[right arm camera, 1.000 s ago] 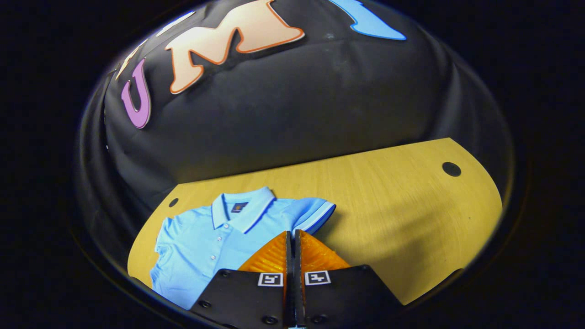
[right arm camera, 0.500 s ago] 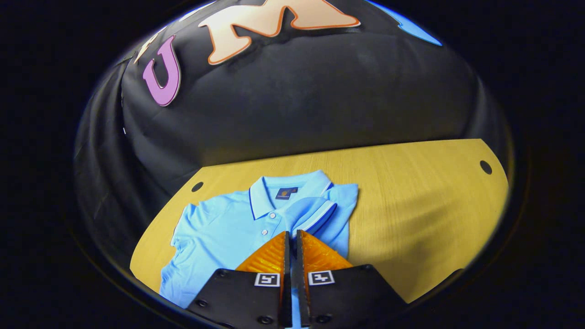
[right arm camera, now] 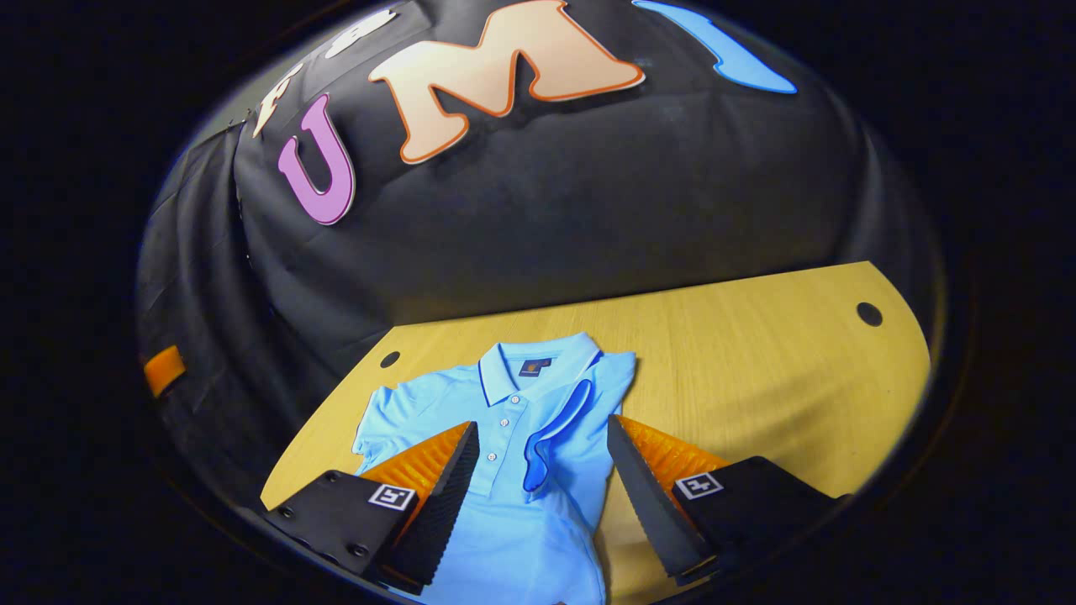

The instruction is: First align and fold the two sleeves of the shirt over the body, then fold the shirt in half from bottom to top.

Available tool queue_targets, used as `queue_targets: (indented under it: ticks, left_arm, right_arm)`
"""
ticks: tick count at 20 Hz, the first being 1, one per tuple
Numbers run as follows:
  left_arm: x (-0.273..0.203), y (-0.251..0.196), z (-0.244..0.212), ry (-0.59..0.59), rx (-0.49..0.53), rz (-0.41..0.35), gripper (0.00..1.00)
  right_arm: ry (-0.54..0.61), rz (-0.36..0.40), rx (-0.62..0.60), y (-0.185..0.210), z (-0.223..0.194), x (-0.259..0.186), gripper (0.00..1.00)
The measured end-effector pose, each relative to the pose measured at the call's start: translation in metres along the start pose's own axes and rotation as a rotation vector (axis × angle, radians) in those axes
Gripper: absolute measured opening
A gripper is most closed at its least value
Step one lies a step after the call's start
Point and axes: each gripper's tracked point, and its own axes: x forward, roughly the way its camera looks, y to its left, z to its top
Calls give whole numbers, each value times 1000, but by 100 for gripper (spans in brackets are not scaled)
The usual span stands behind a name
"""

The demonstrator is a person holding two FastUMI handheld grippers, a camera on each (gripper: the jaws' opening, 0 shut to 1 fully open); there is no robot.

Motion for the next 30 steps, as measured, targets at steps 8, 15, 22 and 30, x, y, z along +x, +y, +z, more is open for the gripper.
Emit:
queue_targets:
  ticks: [8, 15, 22, 30]
  left_arm:
    - [88, 24, -74, 166, -79, -84, 95]
    - [145, 38, -152, 364, -89, -84, 95]
    - [186, 43, -199, 535, -91, -32, 95]
    - [192, 47, -220, 632, -46, -6, 93]
  right_arm:
    - [-42, -184, -4, -21, -3, -83, 96]
    - [-2, -307, -13, -19, -29, -126, 98]
    - [61, -328, -48, 1, -62, -151, 98]
    - [54, -328, -26, 5, -63, -151, 98]
